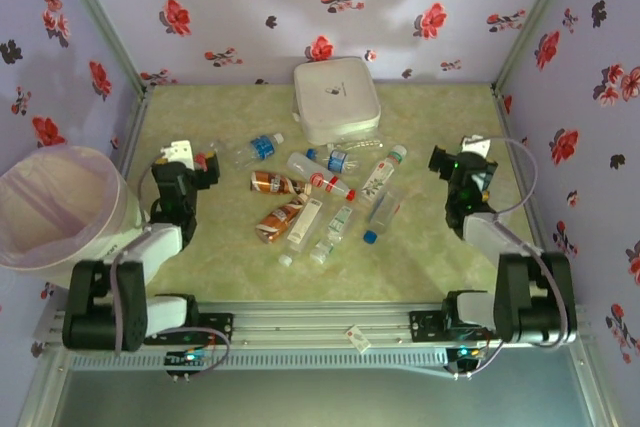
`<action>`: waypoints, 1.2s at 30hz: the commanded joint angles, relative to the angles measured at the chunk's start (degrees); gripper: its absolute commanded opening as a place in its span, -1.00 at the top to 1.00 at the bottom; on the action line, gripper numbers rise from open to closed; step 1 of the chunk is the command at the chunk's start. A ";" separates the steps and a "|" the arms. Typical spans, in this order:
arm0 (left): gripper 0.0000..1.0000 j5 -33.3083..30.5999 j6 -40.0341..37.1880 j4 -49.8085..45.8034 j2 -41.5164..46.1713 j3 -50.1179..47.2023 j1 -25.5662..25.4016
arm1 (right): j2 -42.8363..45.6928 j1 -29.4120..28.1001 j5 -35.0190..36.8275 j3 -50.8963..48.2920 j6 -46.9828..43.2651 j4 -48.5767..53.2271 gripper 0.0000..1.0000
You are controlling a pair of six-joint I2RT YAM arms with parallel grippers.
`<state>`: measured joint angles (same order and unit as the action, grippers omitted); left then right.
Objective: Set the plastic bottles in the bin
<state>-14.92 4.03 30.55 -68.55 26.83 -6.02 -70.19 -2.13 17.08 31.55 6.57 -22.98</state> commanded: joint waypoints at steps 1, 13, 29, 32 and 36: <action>-0.99 -3.12 6.47 -16.41 4.75 5.05 -2.07 | 4.22 0.02 0.55 8.03 1.10 24.90 -0.98; -0.99 0.76 22.98 -48.07 1.78 25.18 -13.46 | -16.42 10.03 -6.33 39.62 -7.87 66.45 -0.98; -0.97 15.38 27.74 -52.38 -5.63 36.06 -14.59 | -38.88 14.79 -12.51 48.94 -18.25 63.28 -0.88; -0.96 15.76 28.29 -52.80 -5.49 36.62 -14.56 | -41.80 15.26 -13.41 50.50 -19.17 63.20 -0.85; -0.96 15.70 28.23 -52.39 -5.42 36.69 -14.57 | -44.13 15.47 -13.66 51.56 -19.67 62.86 -0.82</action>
<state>-0.08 31.22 -21.34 -73.78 61.73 -20.27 -113.34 12.88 4.97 81.49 -11.51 40.07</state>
